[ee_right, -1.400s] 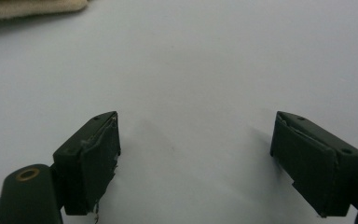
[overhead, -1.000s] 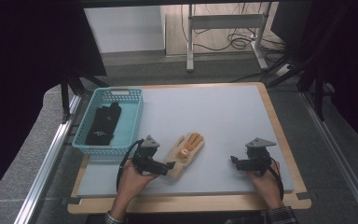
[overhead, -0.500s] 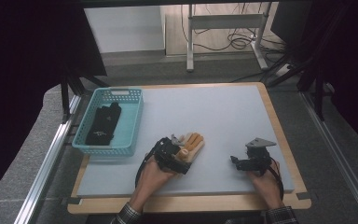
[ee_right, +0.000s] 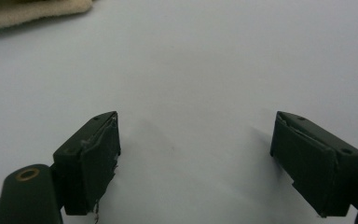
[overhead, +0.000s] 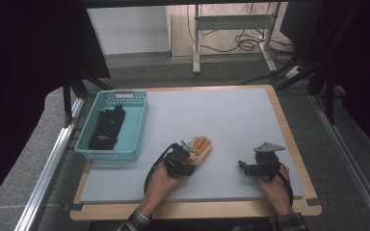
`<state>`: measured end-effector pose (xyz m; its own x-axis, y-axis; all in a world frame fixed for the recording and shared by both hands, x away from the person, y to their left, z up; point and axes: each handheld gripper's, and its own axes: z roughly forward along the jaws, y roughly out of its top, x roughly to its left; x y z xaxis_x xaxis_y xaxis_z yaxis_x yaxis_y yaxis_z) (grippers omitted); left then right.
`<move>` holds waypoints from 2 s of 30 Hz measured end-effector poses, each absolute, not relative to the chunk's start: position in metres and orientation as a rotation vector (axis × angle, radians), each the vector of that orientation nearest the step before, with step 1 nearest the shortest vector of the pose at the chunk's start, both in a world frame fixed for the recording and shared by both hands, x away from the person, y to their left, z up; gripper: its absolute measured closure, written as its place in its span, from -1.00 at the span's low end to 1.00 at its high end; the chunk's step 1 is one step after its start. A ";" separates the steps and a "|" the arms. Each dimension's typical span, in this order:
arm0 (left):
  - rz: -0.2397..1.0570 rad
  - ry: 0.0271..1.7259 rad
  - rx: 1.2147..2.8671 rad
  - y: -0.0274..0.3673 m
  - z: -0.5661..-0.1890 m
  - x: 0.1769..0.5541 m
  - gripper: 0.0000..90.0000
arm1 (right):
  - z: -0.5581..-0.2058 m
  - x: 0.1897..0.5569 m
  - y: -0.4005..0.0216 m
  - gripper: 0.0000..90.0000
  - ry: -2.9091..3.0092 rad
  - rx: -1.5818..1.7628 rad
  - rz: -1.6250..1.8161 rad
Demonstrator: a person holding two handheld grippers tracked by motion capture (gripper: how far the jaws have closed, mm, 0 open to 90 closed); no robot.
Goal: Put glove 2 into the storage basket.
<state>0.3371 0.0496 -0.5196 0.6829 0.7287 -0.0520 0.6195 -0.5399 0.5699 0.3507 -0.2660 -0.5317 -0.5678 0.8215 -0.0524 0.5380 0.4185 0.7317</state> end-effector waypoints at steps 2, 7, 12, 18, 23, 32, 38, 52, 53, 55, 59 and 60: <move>0.247 1.025 2.324 0.052 -0.518 0.337 0.29 | -0.532 0.351 -0.266 -0.66 2.275 1.159 0.954; 0.259 1.014 2.303 0.058 -0.510 0.338 0.54 | -0.532 0.351 -0.266 -0.66 2.275 1.159 0.954; 0.277 1.017 2.303 0.061 -0.502 0.342 0.60 | -0.532 0.351 -0.266 -0.66 2.275 1.160 0.954; 0.295 1.022 2.288 0.067 -0.489 0.346 0.61 | -0.532 0.351 -0.266 -0.66 2.275 1.160 0.955; 0.338 1.052 2.267 0.080 -0.472 0.353 0.60 | -0.532 0.351 -0.266 -0.66 2.274 1.162 0.956; 0.405 1.145 2.213 0.117 -0.440 0.367 0.58 | -0.532 0.351 -0.266 -0.66 2.275 1.162 0.955; 0.481 1.212 2.183 0.149 -0.415 0.374 0.58 | -0.532 0.351 -0.266 -0.66 2.275 1.160 0.955; 0.605 1.521 2.122 0.237 -0.411 0.404 0.56 | -0.532 0.351 -0.266 -0.66 2.275 1.160 0.956; 0.606 1.539 2.123 0.240 -0.413 0.406 0.55 | -0.532 0.351 -0.266 -0.66 2.275 1.162 0.956; 0.604 1.584 2.129 0.249 -0.420 0.412 0.55 | -0.532 0.351 -0.266 -0.66 2.275 1.162 0.956; 0.591 1.655 2.155 0.258 -0.437 0.424 0.53 | -0.532 0.351 -0.266 -0.66 2.276 1.161 0.956; 0.585 1.670 2.170 0.259 -0.442 0.428 0.53 | -0.532 0.351 -0.266 -0.66 2.276 1.162 0.956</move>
